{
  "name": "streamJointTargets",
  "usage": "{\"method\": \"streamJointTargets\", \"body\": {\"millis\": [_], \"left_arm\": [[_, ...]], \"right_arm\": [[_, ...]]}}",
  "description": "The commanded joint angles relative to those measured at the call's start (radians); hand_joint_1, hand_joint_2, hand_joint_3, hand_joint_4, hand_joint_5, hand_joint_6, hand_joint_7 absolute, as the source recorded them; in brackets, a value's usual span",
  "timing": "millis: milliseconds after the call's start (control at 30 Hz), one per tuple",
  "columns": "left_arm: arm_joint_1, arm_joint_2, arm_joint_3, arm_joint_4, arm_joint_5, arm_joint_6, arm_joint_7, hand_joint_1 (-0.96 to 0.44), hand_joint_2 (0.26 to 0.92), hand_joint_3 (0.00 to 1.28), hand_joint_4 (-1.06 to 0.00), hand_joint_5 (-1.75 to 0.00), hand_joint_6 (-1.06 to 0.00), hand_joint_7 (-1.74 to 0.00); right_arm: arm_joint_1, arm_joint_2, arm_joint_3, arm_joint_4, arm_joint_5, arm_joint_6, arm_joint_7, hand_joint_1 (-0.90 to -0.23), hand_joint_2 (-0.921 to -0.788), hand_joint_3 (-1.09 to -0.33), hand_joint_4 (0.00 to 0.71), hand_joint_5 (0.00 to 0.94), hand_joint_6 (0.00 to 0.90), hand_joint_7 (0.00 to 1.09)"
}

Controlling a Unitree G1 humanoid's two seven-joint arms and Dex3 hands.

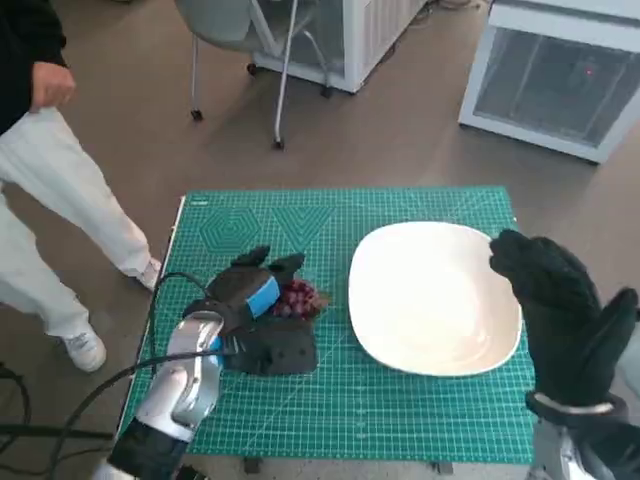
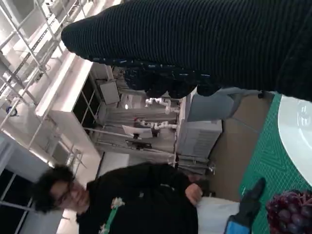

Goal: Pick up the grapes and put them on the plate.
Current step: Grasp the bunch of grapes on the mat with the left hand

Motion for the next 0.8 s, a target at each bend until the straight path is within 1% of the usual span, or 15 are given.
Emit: {"method": "streamJointTargets", "body": {"millis": [33,233,433,800], "left_arm": [[-0.05,-0.014,-0.023,0.073,-0.012,0.006,0.018,-0.26,0.726,0.0,-0.11,0.0,-0.27,0.0],[-0.079,-0.025,-0.048,0.14,-0.019,0.008,0.036,-0.27,0.729,0.0,-0.12,0.0,-0.27,0.0],[-0.103,-0.028,-0.067,0.198,-0.023,0.001,0.056,-0.27,0.731,0.0,-0.13,-0.01,-0.28,0.0],[-0.13,-0.03,-0.085,0.252,-0.031,0.006,0.065,-0.28,0.74,0.0,-0.14,0.0,-0.28,0.0]], "right_arm": [[0.027,-0.002,-0.003,-0.006,0.003,0.023,-0.01,-0.319,-0.921,-0.568,0.515,0.507,0.277,0.86],[0.031,-0.001,-0.002,-0.011,0.004,0.026,-0.009,-0.318,-0.921,-0.568,0.515,0.507,0.277,0.87],[0.032,-0.002,-0.003,-0.012,0.014,0.031,-0.002,-0.318,-0.921,-0.567,0.518,0.51,0.273,0.87],[0.035,-0.003,-0.002,-0.018,0.011,0.035,-0.005,-0.318,-0.921,-0.567,0.517,0.513,0.269,0.87]]}}
